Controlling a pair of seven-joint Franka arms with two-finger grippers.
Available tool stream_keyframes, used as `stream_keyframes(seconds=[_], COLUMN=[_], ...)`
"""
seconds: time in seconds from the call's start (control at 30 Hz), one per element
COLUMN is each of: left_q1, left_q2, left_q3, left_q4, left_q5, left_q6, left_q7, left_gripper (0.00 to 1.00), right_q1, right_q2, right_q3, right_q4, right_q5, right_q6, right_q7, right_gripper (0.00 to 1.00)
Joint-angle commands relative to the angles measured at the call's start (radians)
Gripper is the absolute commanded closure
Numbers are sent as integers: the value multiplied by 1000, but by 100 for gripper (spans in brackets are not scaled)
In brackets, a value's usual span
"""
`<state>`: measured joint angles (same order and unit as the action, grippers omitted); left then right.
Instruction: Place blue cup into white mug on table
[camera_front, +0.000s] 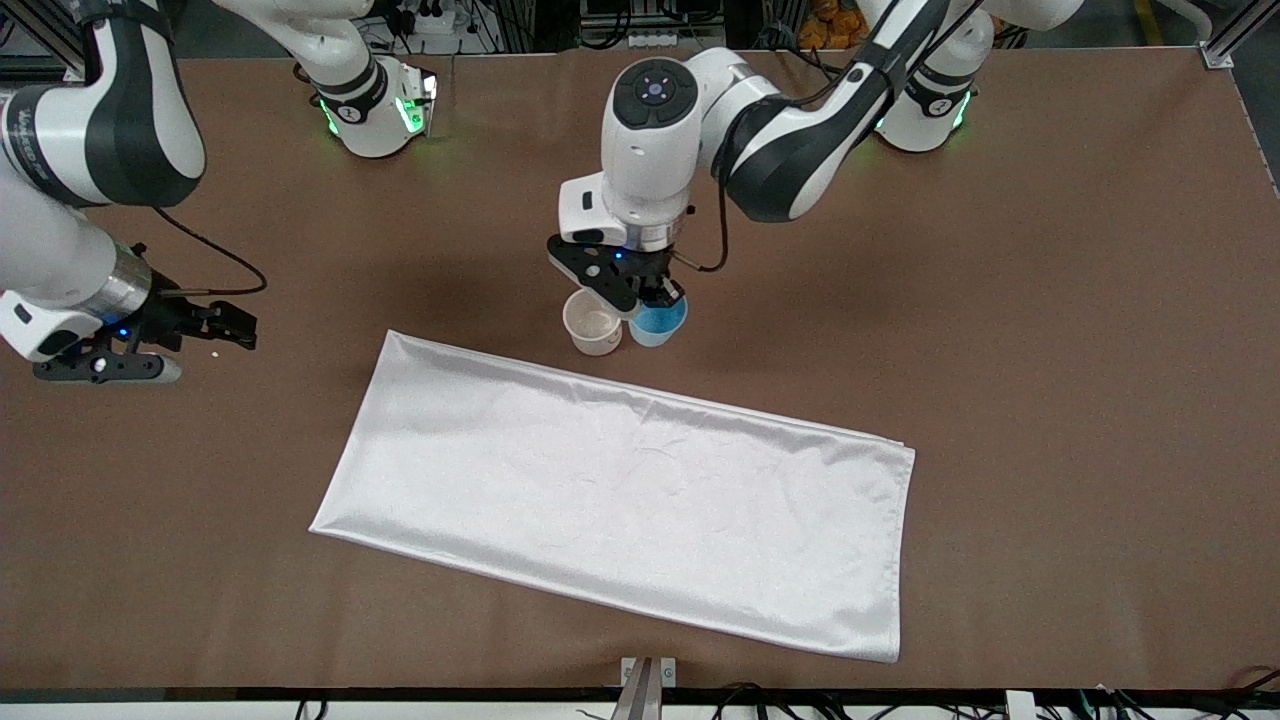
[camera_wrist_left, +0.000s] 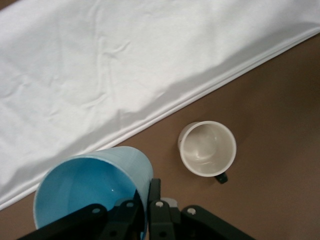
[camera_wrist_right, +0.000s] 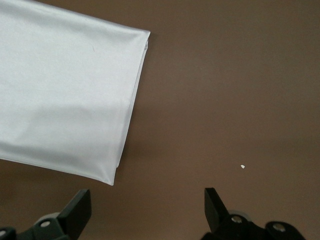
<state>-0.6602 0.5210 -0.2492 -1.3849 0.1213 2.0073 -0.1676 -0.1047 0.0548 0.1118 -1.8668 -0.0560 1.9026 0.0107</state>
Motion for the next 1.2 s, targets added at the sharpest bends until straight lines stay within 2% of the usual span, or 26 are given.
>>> stream_keyframes(seconds=[0.0, 0.23, 0.37, 0.5, 0.57, 0.73, 1.17], left_q1=[-59, -100, -185, -278, -306, -325, -355], left_q2=[62, 128, 162, 183, 194, 220, 263], left_q3=[31, 59, 132, 214, 231, 234, 235], left_q4=[47, 75, 104, 115, 115, 115, 113], left_q5=[0, 0, 0, 0, -2, -2, 1], left_q6=[34, 93, 94, 96, 97, 105, 117], left_q7=[-24, -30, -32, -49, -52, -61, -75], left_gripper=[100, 100, 100, 100, 100, 100, 100], right_q1=[-26, -32, -33, -32, -32, -32, -29], right_q2=[-67, -75, -79, -88, -89, -87, -82], right_q3=[11, 19, 11, 17, 17, 19, 17], right_q4=[-14, 115, 150, 185, 207, 244, 238], right_q5=[24, 44, 117, 120, 117, 119, 108], right_q6=[-25, -129, -157, -178, -194, -226, -228], right_q7=[-11, -11, -12, -14, -14, -14, -14], right_gripper=[0, 0, 0, 0, 0, 0, 0])
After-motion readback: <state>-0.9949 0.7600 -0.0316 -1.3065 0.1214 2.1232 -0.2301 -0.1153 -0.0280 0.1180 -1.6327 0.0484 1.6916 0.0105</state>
